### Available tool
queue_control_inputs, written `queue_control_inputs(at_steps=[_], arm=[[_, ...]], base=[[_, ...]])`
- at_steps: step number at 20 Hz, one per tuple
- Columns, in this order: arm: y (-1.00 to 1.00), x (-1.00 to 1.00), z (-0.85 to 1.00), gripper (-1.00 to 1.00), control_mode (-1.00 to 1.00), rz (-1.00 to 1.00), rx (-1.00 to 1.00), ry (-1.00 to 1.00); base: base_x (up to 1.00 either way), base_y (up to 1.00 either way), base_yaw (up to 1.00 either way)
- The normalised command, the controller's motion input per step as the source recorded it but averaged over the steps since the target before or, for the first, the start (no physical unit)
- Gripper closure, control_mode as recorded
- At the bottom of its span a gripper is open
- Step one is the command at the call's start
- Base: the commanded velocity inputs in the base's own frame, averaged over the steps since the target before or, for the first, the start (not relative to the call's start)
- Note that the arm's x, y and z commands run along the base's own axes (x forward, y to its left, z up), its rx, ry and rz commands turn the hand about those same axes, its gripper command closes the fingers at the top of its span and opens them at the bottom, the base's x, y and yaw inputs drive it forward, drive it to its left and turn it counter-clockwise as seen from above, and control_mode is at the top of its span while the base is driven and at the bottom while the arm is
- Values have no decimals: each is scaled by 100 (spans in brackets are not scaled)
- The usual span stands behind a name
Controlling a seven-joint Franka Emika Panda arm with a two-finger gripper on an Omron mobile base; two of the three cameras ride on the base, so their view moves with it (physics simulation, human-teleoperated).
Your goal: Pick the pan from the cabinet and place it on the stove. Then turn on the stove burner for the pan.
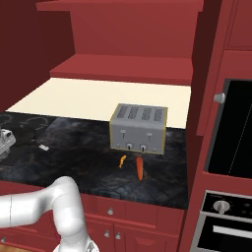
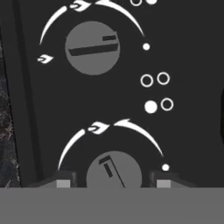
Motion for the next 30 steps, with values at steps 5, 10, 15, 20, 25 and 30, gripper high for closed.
queue_control_inputs(at_steps=[5, 10, 15, 20, 25, 30], arm=[[-20, 0, 18, -100, -100, 8, 3, -5], [-8, -10, 34, -100, -100, 5, 4, 0], [-4, -29, 29, -100, -100, 4, 4, 0], [-7, -43, 24, -100, -100, 2, 4, -1], [-9, -54, 22, -100, -100, 0, 4, -3], [-9, -47, 10, -100, -100, 0, 2, -3]], base=[[0, 0, 0], [0, 0, 0], [0, 0, 0], [0, 0, 0], [0, 0, 0], [0, 0, 0]])
